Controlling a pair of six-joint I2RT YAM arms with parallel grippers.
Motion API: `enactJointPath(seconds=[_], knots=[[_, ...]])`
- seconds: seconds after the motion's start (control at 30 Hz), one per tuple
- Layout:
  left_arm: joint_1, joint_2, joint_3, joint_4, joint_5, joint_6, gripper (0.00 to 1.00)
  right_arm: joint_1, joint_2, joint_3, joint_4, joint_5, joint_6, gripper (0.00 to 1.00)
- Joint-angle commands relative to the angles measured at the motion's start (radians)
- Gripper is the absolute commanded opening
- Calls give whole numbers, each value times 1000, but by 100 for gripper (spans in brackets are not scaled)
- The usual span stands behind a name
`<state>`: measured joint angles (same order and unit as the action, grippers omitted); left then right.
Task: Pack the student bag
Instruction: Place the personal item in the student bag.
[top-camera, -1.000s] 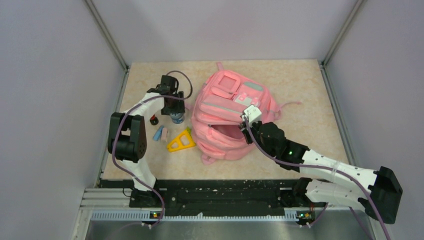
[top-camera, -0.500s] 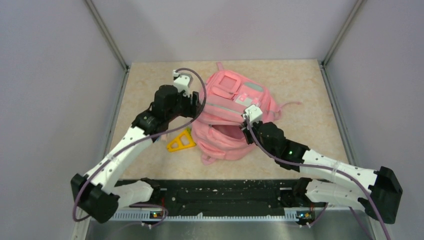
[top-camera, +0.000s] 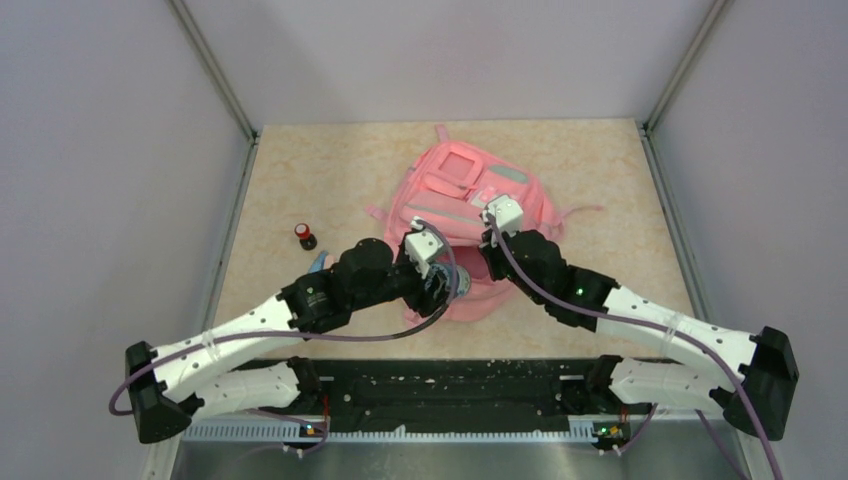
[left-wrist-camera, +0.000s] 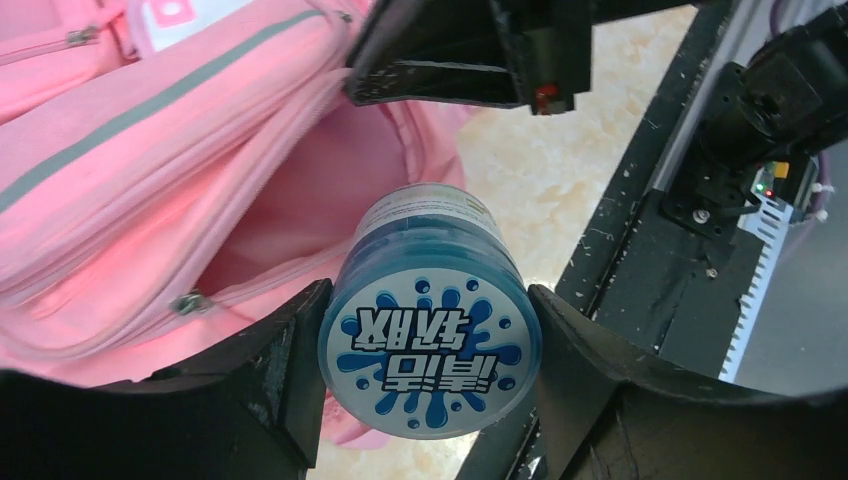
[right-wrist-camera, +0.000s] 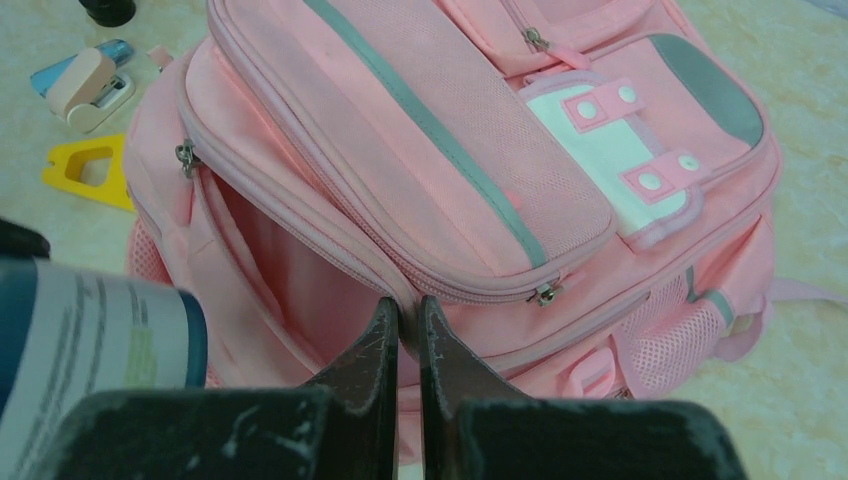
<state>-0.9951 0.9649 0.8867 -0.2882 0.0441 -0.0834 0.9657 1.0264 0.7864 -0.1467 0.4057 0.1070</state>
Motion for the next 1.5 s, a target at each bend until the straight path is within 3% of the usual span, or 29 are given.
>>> enactJointPath(seconds=[0.0,0.23,0.47,0.73,0.87,1.1,1.17,1.27,1.4,1.47], knots=[[-62,31,-20,191,-30,14,10,-4,-25,114,83,21,74,0],[-115,141,-135,533,-233,89,9,-4,-51,145,52,-75,136,0],[-123,246,-256,1003,-415,224,9,-4,-67,160,20,-121,174,0],[-124,398,-296,1165,-571,295,11,-4,-46,127,36,-99,188,0],[-123,458,-336,1240,-682,304,18,-4,-35,109,42,-86,194,0],[-123,546,-291,1208,-721,261,40,-3,-19,78,44,-93,215,0],[-123,534,-292,1192,-713,241,51,-4,-20,64,43,-89,218,0],[-126,472,-302,1119,-667,224,60,-4,-19,53,38,-77,222,0],[-126,353,-283,861,-536,177,72,-3,-18,41,33,-62,221,0],[-126,285,-272,713,-466,135,88,-4,-16,36,30,-54,219,0]])
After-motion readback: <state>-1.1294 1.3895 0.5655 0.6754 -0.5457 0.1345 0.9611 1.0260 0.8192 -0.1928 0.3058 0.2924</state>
